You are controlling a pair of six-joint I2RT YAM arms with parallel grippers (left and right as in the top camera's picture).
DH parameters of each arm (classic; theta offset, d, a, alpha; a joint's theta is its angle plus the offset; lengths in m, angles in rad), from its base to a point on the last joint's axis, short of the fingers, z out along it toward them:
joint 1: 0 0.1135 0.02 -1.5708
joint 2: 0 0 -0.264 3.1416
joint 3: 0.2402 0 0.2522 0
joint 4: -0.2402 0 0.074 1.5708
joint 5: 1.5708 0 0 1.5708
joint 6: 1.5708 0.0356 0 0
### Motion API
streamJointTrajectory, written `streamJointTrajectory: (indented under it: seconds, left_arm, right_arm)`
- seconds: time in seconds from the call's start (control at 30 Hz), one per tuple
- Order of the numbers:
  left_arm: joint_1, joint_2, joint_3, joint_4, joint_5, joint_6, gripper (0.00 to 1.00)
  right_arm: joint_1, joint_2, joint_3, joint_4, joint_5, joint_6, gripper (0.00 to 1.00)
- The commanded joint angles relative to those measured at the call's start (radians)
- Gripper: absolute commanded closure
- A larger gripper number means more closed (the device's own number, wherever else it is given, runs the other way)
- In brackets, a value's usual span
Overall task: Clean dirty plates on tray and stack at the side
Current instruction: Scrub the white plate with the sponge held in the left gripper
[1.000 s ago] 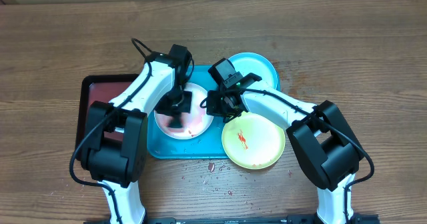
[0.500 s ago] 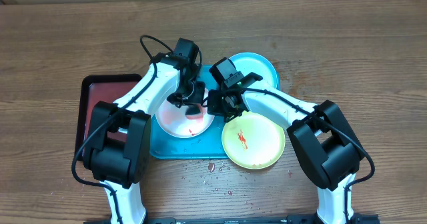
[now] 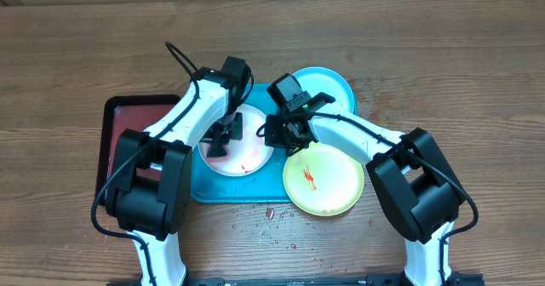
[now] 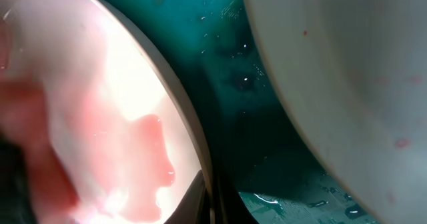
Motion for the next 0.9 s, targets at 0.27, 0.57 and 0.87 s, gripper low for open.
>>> streamJointTrajectory:
  seconds: [0.27,0.57,0.87]
  left_arm:
    - [0.003,0.017,0.01,0.121,0.525,0.306,0.96]
    - [0.018,0.017,0.01,0.241,-0.09,-0.034,0.96]
    - [0.019,0.017,0.012,-0.048,-0.25,-0.08,0.96]
  right_arm:
    - [0.0,0.018,-0.021,-0.011,0.005,0.001,0.96]
    - [0.0,0.018,-0.021,-0.017,0.005,0.0,0.96]
    - [0.0,0.018,-0.02,-0.013,0.005,0.0,0.96]
